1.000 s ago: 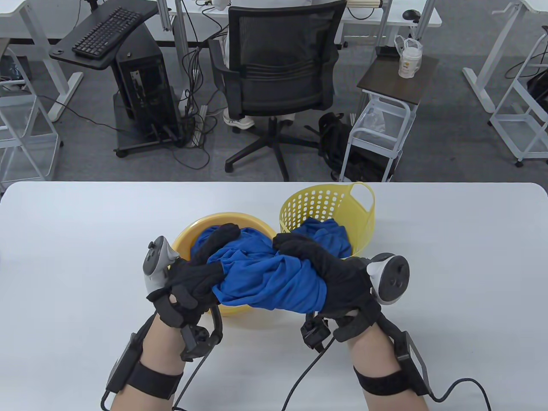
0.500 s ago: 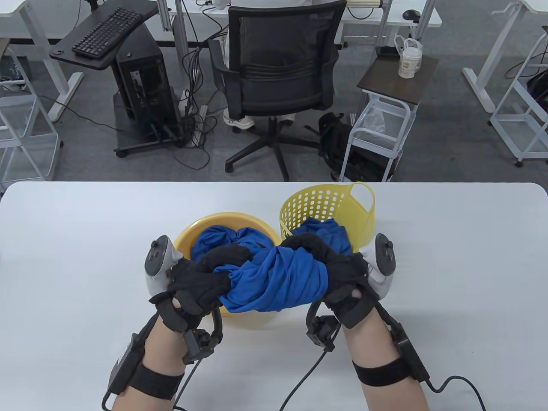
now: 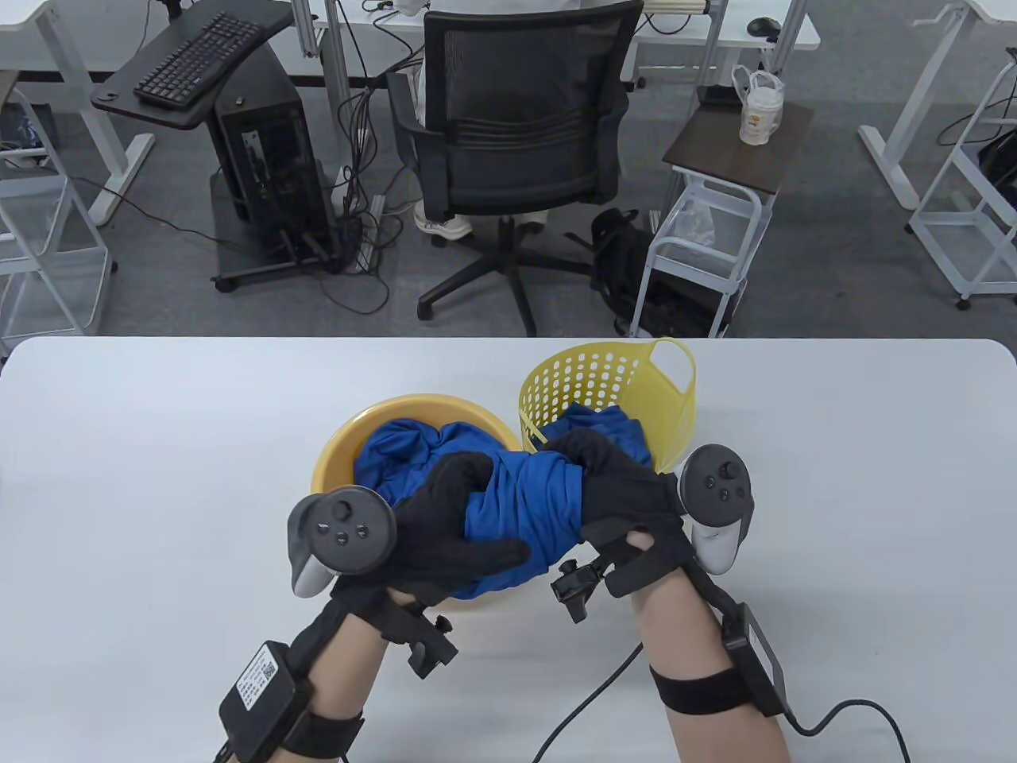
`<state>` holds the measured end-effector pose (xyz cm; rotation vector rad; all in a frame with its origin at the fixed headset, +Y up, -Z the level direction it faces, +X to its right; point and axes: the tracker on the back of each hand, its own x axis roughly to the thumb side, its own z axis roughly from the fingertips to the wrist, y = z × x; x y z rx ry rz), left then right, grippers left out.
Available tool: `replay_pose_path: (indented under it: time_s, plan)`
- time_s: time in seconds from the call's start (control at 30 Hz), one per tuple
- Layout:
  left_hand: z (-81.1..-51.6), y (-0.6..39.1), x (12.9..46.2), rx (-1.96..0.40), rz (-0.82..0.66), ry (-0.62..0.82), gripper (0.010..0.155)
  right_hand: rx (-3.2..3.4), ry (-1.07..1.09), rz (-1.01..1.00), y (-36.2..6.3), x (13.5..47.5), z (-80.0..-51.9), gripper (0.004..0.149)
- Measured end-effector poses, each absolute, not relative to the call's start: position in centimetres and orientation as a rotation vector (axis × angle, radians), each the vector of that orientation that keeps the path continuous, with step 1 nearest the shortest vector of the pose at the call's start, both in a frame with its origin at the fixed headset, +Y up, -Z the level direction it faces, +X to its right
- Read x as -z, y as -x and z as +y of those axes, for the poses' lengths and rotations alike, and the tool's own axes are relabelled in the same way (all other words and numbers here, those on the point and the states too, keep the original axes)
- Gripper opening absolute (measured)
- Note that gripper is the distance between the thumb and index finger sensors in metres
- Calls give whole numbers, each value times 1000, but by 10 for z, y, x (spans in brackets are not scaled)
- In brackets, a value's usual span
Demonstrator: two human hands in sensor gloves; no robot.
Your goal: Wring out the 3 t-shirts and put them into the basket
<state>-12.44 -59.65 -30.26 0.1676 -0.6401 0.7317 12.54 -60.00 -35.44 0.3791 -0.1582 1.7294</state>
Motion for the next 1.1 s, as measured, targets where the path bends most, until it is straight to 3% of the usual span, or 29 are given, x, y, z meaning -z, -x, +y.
replay_pose_path:
  time_s: [0.1,0.3,0.37,0.47,0.57,0.63,0.7,0.83,0.9,1.0,1.07,1.1]
  plan:
    - [-593,115,297,-627,-686,-253,124,-1638,-329,-70,-133,359,-606,37]
    - [-595,99,287,-340,-616,-399,111,-1657,-240,-95,-127,355,-608,40]
    - [-597,99,288,-346,-608,-402,111,-1671,-219,-102,-125,353,-608,41]
    - [-600,104,294,-446,-623,-376,106,-1712,-204,-80,-124,348,-605,44]
    - [-597,119,304,-647,-601,-336,97,-1495,-311,-44,-118,349,-607,58]
    - [-603,139,317,-907,-587,-228,92,-1298,-459,-3,-112,348,-606,75]
    - [-613,156,330,-1198,-602,-78,90,-1100,-604,-45,-106,346,-602,73]
    - [-633,174,348,-1661,-633,208,88,-1123,-822,-202,-89,336,-591,58]
    - [-636,180,353,-1727,-655,256,88,-1348,-976,-385,-82,326,-585,56]
    - [-636,183,353,-1733,-662,336,87,-1889,-1202,-832,-70,307,-580,65]
    - [-635,182,352,-1722,-668,389,86,-2311,-1278,-1178,-59,297,-583,81]
    - [-635,181,351,-1724,-684,427,86,-2502,-1211,-1404,-54,294,-588,91]
